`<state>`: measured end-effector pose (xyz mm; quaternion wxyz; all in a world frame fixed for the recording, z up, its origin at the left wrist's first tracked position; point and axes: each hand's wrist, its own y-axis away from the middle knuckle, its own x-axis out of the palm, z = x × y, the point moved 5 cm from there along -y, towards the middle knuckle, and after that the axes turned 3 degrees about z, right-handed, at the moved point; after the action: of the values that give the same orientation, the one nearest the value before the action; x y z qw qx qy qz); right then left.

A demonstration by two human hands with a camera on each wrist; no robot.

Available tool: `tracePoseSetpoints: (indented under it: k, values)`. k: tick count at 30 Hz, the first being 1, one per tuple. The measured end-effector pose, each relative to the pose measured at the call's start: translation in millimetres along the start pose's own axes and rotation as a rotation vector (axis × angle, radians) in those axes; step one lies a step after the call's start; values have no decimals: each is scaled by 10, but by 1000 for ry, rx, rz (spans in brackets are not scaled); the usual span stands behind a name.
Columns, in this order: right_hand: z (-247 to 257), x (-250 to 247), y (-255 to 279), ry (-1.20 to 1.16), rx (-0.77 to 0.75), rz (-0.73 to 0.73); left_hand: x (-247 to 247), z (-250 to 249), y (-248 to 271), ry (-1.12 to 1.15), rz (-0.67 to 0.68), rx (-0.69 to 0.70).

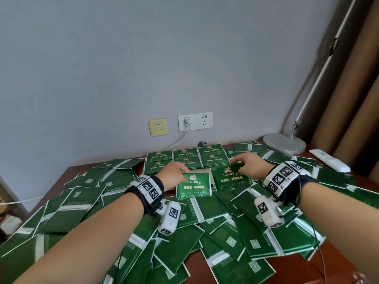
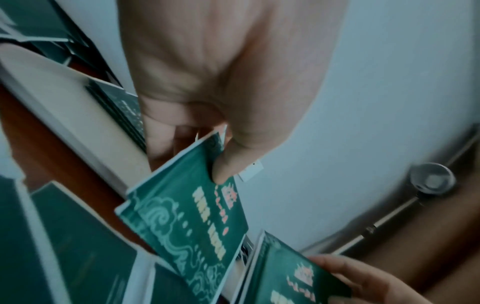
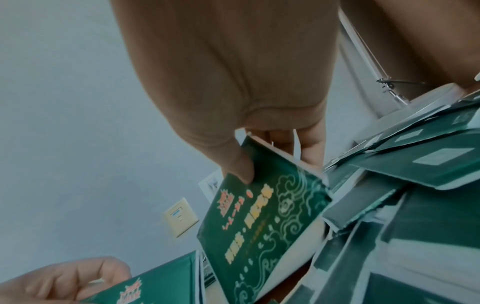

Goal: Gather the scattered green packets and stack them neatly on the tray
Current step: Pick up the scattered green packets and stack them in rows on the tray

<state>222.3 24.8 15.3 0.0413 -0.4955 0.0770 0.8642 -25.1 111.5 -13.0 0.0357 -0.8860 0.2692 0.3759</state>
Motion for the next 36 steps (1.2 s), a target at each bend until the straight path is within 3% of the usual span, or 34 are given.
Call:
tracePoseSetpoints:
  k: [6, 16, 27, 31, 36]
  values:
    - [-107, -68, -522, -92, 13, -87, -259, 373, -417, 130, -112, -72]
    - [-273, 182, -1139, -148, 122, 53, -243, 543, -805, 86, -144, -94]
    - [-293, 269, -1181, -12, 112, -59, -55, 362, -859, -329, -58, 19]
    - [-201, 258, -1103, 122, 33, -36, -12, 260, -794, -530, -29, 49]
    - [-42, 395, -972, 300, -65, 115, 202, 229, -751, -575, 180, 30]
